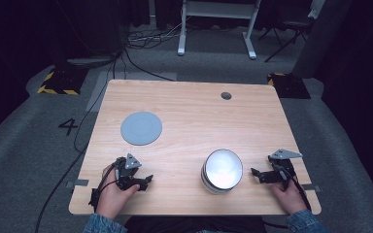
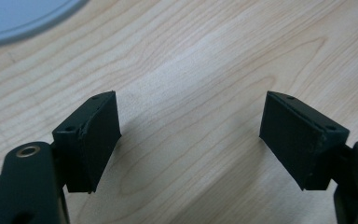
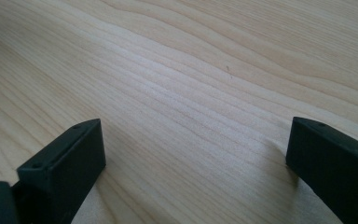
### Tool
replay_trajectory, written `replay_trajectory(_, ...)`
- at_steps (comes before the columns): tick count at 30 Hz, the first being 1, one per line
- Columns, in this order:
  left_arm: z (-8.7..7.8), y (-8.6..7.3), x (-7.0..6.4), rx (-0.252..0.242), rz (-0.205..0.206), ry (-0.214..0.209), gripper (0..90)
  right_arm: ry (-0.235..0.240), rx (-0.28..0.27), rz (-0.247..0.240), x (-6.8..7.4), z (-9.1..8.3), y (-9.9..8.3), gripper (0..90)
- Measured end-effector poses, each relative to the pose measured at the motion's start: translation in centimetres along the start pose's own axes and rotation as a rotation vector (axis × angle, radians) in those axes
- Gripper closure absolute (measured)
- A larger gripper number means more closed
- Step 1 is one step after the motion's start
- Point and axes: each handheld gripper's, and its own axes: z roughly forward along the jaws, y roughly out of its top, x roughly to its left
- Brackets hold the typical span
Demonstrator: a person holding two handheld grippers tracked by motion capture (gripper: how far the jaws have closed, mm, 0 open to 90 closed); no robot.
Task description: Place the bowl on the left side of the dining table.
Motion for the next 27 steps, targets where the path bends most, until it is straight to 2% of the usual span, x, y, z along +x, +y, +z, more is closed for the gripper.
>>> replay_trajectory(1, -0.3, 0.3, -0.2, 0.001, 0.002, -0.014, 20.3, 0.001, -0.001, 0.001, 0.0, 0.0, 0.0, 4.7)
replay_trajectory(4, -1.0, 1.0, -0.6, -0.009, 0.025, -0.004, 21.1, 0.0, 0.0, 0.0, 0.0, 0.0, 0.0, 4.7)
replay_trajectory(5, -1.2, 1.2, -0.9, -0.007, 0.009, -0.013, 21.4, 0.001, -0.001, 0.002, 0.0, 0.0, 0.0, 4.7)
replay_trajectory(6, -1.5, 1.5, -0.9, -0.014, 0.029, -0.003, 21.6, 0.0, 0.0, -0.001, 0.0, 0.0, 0.0, 4.7)
replay_trajectory(8, -2.0, 1.9, -1.3, -0.014, 0.023, -0.023, 21.8, 0.001, 0.0, 0.001, 0.0, 0.0, 0.0, 4.7)
replay_trajectory(14, -3.8, 3.5, -2.1, 0.009, 0.009, -0.041, 26.0, 0.001, -0.001, 0.002, 0.0, 0.0, 0.0, 4.7)
replay_trajectory(18, -5.0, 4.6, -2.6, -0.018, 0.009, -0.049, 25.7, 0.0, 0.0, 0.001, 0.0, 0.0, 0.0, 4.7)
replay_trajectory(22, -5.7, 5.4, -3.1, -0.037, 0.027, -0.041, 24.9, 0.0, 0.0, 0.002, 0.0, 0.0, 0.0, 4.7)
replay_trajectory(27, -6.7, 6.6, -4.2, -0.069, 0.052, -0.052, 24.8, -0.001, 0.0, 0.002, 0.0, 0.0, 0.0, 4.7)
